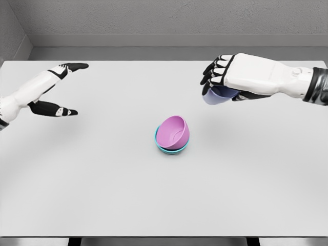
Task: Stacking bowl and cup with both arms
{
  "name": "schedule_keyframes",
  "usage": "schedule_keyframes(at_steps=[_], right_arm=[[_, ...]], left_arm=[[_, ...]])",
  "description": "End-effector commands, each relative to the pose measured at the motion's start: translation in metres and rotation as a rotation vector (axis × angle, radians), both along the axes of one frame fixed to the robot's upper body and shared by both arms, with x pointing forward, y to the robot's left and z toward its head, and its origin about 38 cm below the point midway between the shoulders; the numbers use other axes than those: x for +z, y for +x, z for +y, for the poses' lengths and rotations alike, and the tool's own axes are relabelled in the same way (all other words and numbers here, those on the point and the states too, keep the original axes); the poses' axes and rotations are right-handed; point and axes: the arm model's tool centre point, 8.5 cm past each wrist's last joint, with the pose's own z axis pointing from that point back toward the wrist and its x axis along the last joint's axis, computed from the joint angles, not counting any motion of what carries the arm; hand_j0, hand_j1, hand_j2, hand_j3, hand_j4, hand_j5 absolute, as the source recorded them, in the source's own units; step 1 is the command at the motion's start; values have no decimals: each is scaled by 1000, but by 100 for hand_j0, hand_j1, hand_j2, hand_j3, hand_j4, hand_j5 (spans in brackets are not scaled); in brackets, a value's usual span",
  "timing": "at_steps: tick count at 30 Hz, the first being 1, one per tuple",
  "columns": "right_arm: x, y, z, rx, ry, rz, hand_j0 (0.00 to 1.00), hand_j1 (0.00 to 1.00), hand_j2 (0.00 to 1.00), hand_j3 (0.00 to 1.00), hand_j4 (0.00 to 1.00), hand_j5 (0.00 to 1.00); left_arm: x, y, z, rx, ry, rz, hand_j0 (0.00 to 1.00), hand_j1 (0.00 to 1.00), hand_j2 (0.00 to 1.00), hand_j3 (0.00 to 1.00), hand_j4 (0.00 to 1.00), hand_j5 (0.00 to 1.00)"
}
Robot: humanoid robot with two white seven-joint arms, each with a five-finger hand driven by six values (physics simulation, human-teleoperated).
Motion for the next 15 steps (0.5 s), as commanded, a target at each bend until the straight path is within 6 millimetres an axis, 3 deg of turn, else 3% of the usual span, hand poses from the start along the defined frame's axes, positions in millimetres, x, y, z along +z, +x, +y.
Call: schedule_keyframes(at_steps=[1, 15], right_arm=[[0, 0, 3, 6, 11, 3, 61, 61, 61, 61, 61, 61], [6, -1, 29, 74, 42, -11, 63, 63, 63, 63, 63, 63]], left_arm=[[-5, 5, -7, 29, -23, -21, 100, 100, 100, 100, 100, 100], [-14, 6, 5, 70, -36, 4, 100, 100, 100, 100, 100, 100]])
